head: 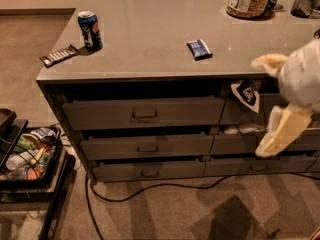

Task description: Open bottom drawer

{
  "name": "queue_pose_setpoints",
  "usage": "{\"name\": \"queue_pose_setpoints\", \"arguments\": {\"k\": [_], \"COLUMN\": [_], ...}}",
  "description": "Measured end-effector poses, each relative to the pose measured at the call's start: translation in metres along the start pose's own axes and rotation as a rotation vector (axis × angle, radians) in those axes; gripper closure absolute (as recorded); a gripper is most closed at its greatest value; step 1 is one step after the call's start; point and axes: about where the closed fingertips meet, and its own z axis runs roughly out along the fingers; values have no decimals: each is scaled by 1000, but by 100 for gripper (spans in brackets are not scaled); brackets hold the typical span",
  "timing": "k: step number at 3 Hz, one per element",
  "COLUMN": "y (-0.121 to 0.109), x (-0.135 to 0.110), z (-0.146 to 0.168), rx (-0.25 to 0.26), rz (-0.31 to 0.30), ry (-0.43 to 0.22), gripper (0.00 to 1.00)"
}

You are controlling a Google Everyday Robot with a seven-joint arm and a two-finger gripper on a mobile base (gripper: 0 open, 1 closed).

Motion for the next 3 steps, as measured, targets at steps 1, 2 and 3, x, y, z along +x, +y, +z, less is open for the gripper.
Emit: {"name": "queue_pose_setpoints", "arguments": {"k": [1, 2, 3], "y": [40, 88, 88], "x": [-24, -54, -53], "z": [29, 83, 83], "rx": [46, 120, 121], "rz": [-42, -47, -45], "ry": [-123, -203, -201], "gripper": [0, 0, 0]}}
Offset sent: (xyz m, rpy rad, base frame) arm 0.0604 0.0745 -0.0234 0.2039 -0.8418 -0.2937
